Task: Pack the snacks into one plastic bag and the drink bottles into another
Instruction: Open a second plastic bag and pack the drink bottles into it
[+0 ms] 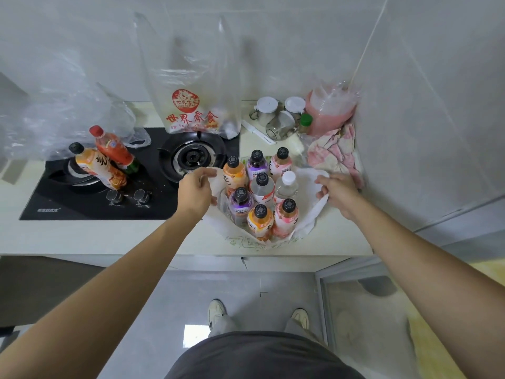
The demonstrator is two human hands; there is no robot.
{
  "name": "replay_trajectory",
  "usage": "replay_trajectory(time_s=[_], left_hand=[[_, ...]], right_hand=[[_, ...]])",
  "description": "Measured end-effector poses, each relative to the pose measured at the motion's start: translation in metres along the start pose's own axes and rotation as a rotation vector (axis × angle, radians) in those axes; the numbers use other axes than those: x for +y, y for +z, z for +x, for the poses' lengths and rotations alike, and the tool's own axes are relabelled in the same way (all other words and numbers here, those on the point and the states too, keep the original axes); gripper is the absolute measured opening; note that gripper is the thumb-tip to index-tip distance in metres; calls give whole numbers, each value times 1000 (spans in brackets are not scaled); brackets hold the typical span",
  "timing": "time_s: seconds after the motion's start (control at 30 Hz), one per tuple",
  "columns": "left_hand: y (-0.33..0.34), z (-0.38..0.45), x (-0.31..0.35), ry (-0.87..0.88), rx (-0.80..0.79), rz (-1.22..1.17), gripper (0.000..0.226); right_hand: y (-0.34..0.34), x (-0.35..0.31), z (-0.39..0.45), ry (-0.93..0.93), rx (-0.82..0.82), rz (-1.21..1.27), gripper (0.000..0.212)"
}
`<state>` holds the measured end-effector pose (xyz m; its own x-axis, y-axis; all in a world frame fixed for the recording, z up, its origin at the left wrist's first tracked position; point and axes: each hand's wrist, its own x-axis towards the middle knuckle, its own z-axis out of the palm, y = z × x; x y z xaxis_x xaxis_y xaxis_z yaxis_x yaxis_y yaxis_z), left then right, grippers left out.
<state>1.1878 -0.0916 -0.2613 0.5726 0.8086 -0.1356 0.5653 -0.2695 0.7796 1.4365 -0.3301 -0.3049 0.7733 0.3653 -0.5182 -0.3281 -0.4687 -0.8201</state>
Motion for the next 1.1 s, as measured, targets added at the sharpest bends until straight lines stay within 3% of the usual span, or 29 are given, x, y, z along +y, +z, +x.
replay_trajectory(time_s=[0.27, 0.5, 0.73, 0.87, 1.0, 1.1], left_hand=[[-13, -1, 29, 109, 27, -157, 41], [-18, -18, 28, 58, 17, -257, 42], [-39, -11, 43, 72, 72, -322, 44], [-48, -11, 54, 85, 57, -319, 43], [-48, -16, 47, 116, 63, -286, 45], [-48, -17, 43, 127, 62, -252, 47]], right_hand=[[17, -35, -34, -183, 61, 142, 20], [0, -34, -56, -151, 104, 184, 15], [-16, -85, -64, -190, 91, 312, 15], [-17, -107, -69, -254, 102, 277, 13], [-16, -100, -70, -258, 99, 230, 34], [-17, -92, -68, -341, 172, 52, 22]])
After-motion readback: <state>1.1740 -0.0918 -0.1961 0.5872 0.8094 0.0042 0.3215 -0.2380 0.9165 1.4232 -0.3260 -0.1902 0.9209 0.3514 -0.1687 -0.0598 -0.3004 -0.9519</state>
